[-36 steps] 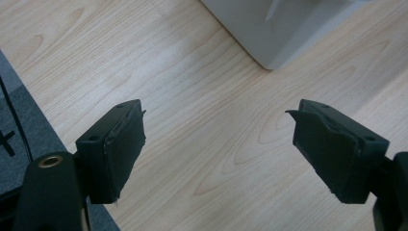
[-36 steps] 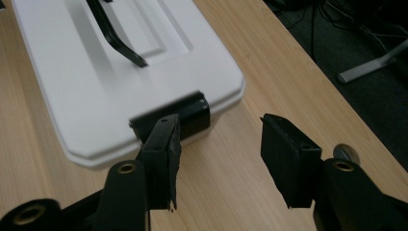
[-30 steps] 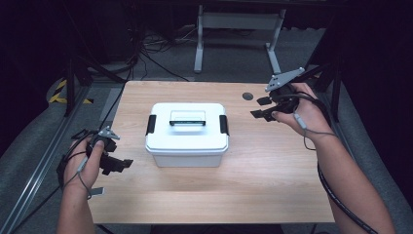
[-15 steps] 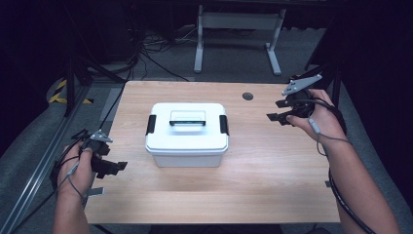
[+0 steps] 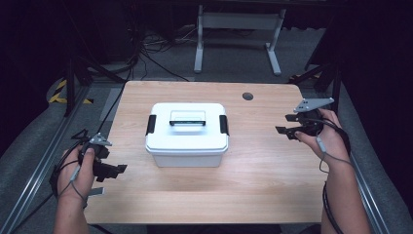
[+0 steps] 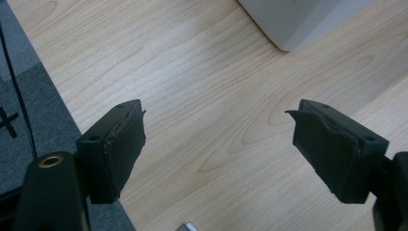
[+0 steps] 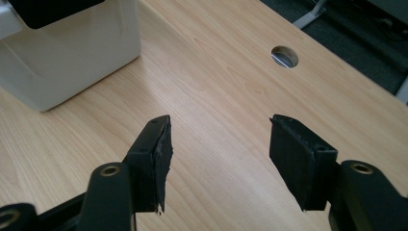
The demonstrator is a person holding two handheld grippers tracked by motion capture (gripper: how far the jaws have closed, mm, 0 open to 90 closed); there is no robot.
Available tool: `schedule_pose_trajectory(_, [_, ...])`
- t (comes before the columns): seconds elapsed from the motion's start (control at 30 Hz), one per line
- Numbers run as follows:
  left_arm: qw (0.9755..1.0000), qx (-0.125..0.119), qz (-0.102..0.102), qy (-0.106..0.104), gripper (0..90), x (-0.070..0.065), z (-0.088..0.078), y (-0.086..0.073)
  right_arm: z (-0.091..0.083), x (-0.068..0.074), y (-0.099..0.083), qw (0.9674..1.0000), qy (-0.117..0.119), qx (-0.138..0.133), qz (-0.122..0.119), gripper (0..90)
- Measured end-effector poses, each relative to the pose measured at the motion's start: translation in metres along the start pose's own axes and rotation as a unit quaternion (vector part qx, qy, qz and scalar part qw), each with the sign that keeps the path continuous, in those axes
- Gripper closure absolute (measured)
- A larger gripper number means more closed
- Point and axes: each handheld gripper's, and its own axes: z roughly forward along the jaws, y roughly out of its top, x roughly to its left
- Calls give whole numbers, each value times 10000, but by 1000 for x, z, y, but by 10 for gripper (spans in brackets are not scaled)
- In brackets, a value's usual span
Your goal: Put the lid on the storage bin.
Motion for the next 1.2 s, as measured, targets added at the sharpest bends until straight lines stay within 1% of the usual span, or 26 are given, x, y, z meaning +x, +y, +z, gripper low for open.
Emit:
schedule_pose_trajectory(0.03, [10000, 21, 16, 6, 193, 0, 1, 0, 3, -1, -4, 9999, 84, 69, 100, 428])
schedule_pose_trajectory(0.07, [10000, 29, 36, 1, 197, 0, 3, 1, 6, -3, -6, 9998, 133, 144, 53, 429])
schedule_pose_trajectory(0.1, [10000, 56, 28, -9, 200, 0, 4, 1, 9, -5, -10, 9999, 130, 90, 59, 432])
schedule_pose_trajectory(0.17, [9999, 92, 51, 8, 201, 0, 6, 2, 12, -8, -16, 9994, 157, -120, 279, 439])
schedule_pose_trajectory(0.2, [9999, 98, 45, 31, 200, 0, 7, 1, 15, -9, -19, 9992, 135, -150, 338, 446])
schedule_pose_trajectory(0.27, [9999, 129, 41, 51, 199, 0, 7, 2, 19, -12, -26, 9993, -26, -54, 375, 439])
schedule_pose_trajectory(0.37, [9999, 118, -6, 28, 188, 0, 8, 2, 23, -13, -34, 9989, -69, 75, 459, 432])
schedule_pose_trajectory(0.4, [9999, 129, 19, 8, 187, 1, 9, 2, 25, -12, -38, 9987, -49, 134, 495, 429])
schedule_pose_trajectory(0.53, [9999, 155, -1, 16, 181, 3, 11, 2, 29, -13, -44, 9973, -94, 225, 691, 422])
schedule_pose_trajectory(0.57, [9998, 184, -10, 8, 182, 4, 14, 3, 31, -13, -46, 9965, -130, 248, 783, 417])
schedule_pose_trajectory(0.67, [9998, 177, 25, -13, 184, 5, 16, 4, 34, -12, -48, 9962, -150, 257, 815, 410])
schedule_pose_trajectory(0.7, [9998, 209, 44, -34, 184, 5, 18, 5, 34, -12, -50, 9961, -141, 262, 833, 406])
schedule_pose_trajectory(0.77, [9997, 247, 85, -29, 185, 6, 19, 7, 37, -12, -53, 9953, -125, 220, 933, 382])
schedule_pose_trajectory(0.83, [9997, 235, 111, -48, 186, 7, 20, 9, 38, -12, -57, 9945, -145, 244, 1012, 383])
schedule_pose_trajectory(0.9, [9997, 235, 79, -62, 186, 7, 22, 11, 41, -13, -62, 9940, -184, 311, 1037, 383])
schedule_pose_trajectory(0.97, [9997, 233, 102, -58, 185, 9, 25, 13, 44, -12, -67, 9932, -180, 395, 1076, 382])
schedule_pose_trajectory(1.2, [9996, 260, -24, -94, 184, 16, 39, 16, 59, -11, -83, 9911, -176, 591, 1180, 363])
